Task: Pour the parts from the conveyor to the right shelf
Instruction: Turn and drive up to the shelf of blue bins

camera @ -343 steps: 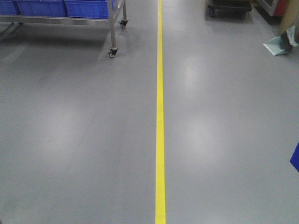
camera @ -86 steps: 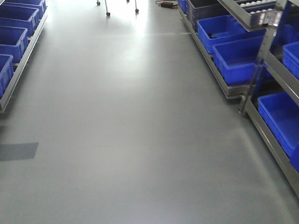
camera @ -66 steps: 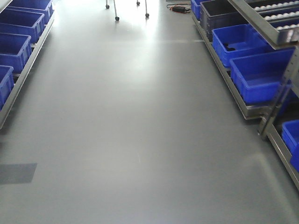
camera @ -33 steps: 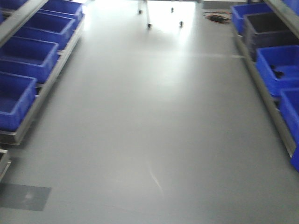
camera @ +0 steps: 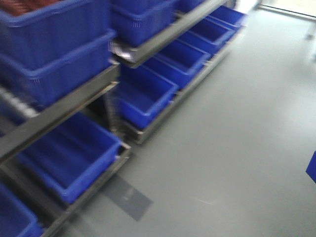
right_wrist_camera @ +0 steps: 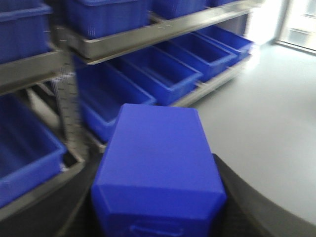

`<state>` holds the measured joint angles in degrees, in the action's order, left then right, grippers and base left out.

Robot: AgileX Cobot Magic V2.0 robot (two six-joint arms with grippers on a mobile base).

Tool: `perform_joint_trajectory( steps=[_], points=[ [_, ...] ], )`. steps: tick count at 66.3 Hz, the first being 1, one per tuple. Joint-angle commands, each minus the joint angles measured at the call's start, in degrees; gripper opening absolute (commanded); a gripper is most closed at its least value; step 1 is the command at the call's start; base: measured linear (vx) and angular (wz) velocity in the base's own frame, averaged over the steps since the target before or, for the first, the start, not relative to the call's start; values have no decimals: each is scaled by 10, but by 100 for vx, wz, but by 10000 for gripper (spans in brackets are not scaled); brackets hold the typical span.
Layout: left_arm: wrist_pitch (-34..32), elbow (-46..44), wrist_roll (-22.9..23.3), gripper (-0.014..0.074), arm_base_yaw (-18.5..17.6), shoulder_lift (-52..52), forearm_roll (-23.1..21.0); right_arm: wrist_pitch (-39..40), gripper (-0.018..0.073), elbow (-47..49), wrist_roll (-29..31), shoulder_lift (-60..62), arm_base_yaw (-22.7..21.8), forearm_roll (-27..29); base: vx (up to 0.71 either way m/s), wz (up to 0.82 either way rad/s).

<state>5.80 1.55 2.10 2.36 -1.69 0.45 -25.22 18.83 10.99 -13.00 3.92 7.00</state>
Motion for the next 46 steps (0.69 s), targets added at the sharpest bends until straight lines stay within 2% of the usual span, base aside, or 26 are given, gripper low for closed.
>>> perform_joint_trajectory(
  steps=[1, 25, 46],
  points=[
    [-45, -11, 5, -6, -3, -10, -5, 45, -5, 17, 5, -5, -1, 1, 25, 113],
    [-45, -11, 5, -6, -3, -10, -5, 45, -5, 17, 5, -5, -1, 1, 24, 100],
    [-45, -11, 5, -6, -3, -10, -5, 45, -5, 17, 5, -5, -1, 1, 21, 82]
  ],
)
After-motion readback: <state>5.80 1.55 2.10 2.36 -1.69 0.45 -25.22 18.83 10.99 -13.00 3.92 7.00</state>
